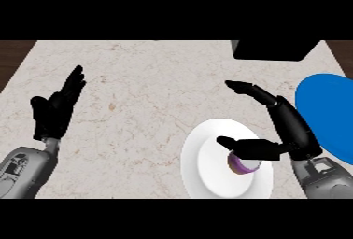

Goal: Pick the can from the plate and place it in the plate

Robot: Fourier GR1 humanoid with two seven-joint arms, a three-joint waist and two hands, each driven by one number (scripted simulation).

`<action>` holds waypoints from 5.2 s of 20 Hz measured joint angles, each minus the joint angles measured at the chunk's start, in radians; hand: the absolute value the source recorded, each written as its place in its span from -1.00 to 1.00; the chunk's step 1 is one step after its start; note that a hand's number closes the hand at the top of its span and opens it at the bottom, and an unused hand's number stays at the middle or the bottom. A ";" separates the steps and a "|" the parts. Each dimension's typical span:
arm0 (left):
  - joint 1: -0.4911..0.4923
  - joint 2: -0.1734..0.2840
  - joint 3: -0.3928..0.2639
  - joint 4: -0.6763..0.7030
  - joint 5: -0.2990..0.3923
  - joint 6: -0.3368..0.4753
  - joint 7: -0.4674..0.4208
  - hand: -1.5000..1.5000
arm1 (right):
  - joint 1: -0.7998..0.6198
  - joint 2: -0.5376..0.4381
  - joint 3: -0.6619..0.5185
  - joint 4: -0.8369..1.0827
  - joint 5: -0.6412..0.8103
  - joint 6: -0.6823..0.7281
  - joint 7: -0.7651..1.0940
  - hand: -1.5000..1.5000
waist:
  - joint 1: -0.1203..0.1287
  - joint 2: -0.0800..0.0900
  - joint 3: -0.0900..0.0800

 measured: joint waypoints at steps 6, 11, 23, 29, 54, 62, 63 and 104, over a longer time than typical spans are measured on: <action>0.009 -0.041 -0.020 -0.013 -0.033 0.007 -0.002 0.00 | 0.132 0.166 0.211 0.114 0.176 -0.121 -0.078 -1.00 | -0.020 0.009 0.013; 0.017 -0.069 -0.011 -0.003 -0.058 0.013 -0.004 0.00 | 0.219 0.104 0.257 0.040 0.329 -0.166 -0.108 -1.00 | -0.034 0.009 0.015; 0.034 -0.084 0.001 -0.051 -0.088 0.008 0.026 0.00 | 0.168 -0.163 0.150 -0.320 0.402 0.165 0.332 -1.00 | -0.036 0.006 0.013; 0.025 -0.091 0.013 -0.064 -0.099 -0.001 0.048 0.00 | 0.088 -0.195 0.120 -0.406 0.296 0.388 0.591 -1.00 | -0.030 0.009 0.014; 0.056 -0.175 0.134 -0.065 -0.209 -0.110 0.046 0.00 | 0.063 0.043 0.107 0.004 0.502 0.632 0.486 -1.00 | -0.028 0.012 0.016; 0.068 -0.218 0.160 -0.080 -0.255 -0.130 0.053 0.00 | 0.099 0.107 0.086 0.111 0.613 0.631 0.398 -1.00 | -0.029 0.011 0.016; 0.073 -0.226 0.163 -0.084 -0.264 -0.130 0.052 0.00 | 0.105 0.110 0.078 0.109 0.624 0.639 0.388 1.00 | -0.029 0.011 0.016; 0.067 -0.264 0.212 -0.111 -0.303 -0.189 0.064 0.00 | 0.109 -0.612 -0.873 0.931 0.286 0.455 -1.083 1.00 | -0.010 0.025 0.025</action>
